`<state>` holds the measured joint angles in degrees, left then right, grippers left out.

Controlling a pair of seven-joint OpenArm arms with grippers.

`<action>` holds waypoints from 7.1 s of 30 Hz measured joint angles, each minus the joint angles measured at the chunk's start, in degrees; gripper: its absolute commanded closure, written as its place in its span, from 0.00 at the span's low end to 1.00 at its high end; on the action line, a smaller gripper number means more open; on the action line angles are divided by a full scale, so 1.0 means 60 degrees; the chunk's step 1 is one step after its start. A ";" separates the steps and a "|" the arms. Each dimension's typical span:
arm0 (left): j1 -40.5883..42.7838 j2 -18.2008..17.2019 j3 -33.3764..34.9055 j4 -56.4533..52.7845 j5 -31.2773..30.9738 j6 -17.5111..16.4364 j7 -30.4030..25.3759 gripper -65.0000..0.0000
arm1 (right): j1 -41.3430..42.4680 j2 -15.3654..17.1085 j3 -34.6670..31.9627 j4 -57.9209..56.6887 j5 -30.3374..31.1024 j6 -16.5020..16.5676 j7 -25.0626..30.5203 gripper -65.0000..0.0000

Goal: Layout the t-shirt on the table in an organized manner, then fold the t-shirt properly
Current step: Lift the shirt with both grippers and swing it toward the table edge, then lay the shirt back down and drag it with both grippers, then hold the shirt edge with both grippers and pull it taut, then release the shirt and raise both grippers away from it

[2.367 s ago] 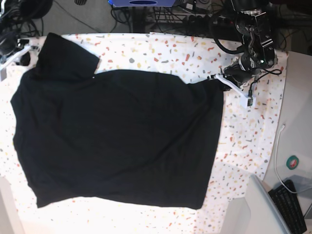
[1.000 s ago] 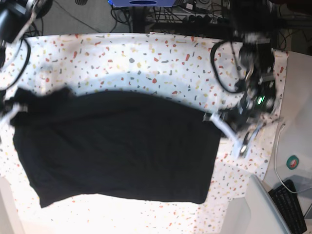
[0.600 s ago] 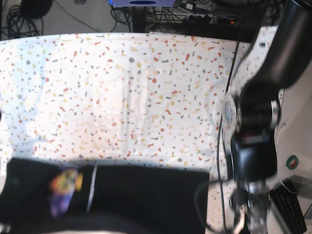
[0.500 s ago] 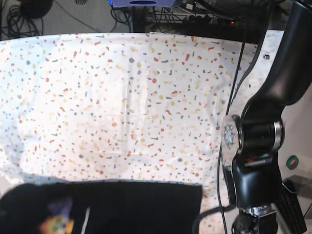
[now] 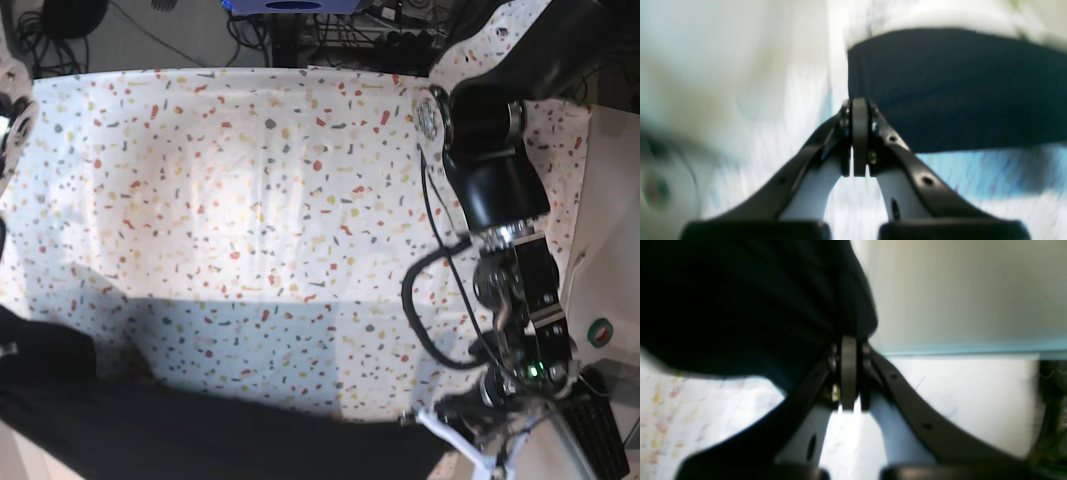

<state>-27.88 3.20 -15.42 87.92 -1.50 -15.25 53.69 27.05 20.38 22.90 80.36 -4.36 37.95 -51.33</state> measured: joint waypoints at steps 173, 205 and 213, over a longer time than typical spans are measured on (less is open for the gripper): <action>0.7231 -0.1756 -0.4167 -0.0404 -0.4160 -0.1024 -0.3144 0.75 | -0.3934 -0.4113 0.3519 0.0364 0.2157 -0.1016 0.1606 0.46; 0.7919 -0.1807 -0.4164 -0.0459 -0.4156 -0.1042 -0.4091 1.00 | -0.3803 -0.3606 0.3581 -0.1523 0.2160 -0.1504 0.2313 0.47; 0.7919 -0.1807 -0.4164 -0.0459 -0.4153 -0.1042 -0.4095 1.00 | -0.3756 -0.3606 0.3588 -0.1942 0.2189 -0.1501 0.2313 0.93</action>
<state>19.64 -7.64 -40.40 85.17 -26.41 -21.50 29.12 4.51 -1.26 44.42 68.71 8.78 28.95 -37.45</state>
